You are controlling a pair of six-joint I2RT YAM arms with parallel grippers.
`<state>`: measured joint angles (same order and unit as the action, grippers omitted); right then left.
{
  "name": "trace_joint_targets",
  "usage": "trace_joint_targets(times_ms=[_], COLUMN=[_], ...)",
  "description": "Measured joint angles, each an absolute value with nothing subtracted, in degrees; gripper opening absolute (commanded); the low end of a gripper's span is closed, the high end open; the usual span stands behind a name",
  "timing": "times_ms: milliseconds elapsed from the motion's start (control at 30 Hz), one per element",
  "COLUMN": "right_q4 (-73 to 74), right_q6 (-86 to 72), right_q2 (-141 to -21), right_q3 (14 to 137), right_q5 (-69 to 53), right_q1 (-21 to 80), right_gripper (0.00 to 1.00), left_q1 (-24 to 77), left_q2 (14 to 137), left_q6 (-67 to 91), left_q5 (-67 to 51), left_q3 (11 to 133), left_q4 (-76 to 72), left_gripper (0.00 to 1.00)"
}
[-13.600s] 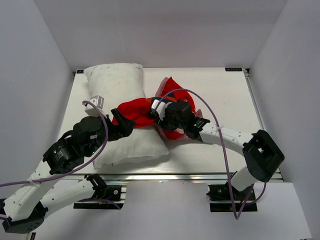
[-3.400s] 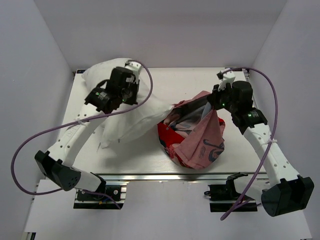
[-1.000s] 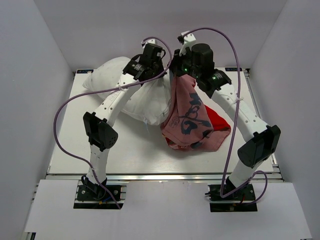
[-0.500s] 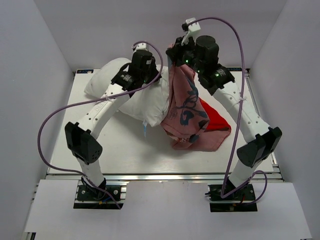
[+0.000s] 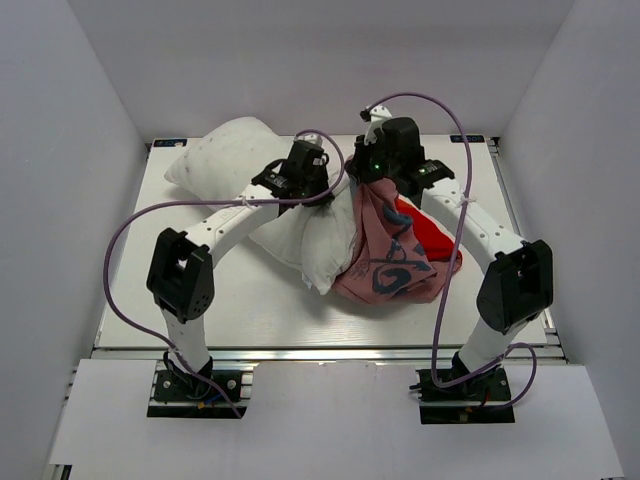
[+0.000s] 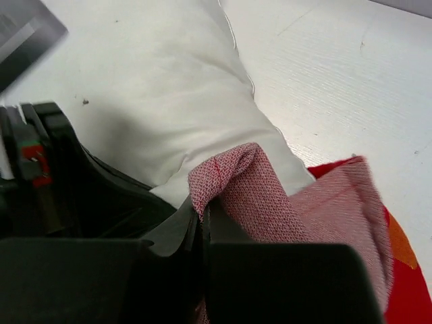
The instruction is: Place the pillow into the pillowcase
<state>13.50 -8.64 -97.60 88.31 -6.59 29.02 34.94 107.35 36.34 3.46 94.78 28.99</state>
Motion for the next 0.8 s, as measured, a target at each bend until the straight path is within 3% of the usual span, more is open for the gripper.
trace_joint_targets(times_ms=[167,400,733,800], right_q4=[15.2,15.2,13.3,13.7], right_q6=[-8.8,-10.3,-12.2,-12.2], right_q2=[-97.4,-96.8,-96.5,-96.5], right_q3=[94.2,105.1,89.6,87.7], right_q5=[-7.5,-8.3,-11.6,-12.3], right_q1=[28.7,29.2,29.6,30.3], right_gripper=[0.00,0.00,0.00,0.05], left_q1=[34.9,34.2,34.5,34.5], left_q2=[104.7,104.3,103.6,103.5], left_q6=[35.1,33.4,33.4,33.5], left_q5=[4.7,6.8,5.1,5.1], left_q3=[87.7,87.1,87.1,87.9], left_q4=[25.2,23.0,22.2,22.6], left_gripper=[0.00,0.00,0.00,0.00])
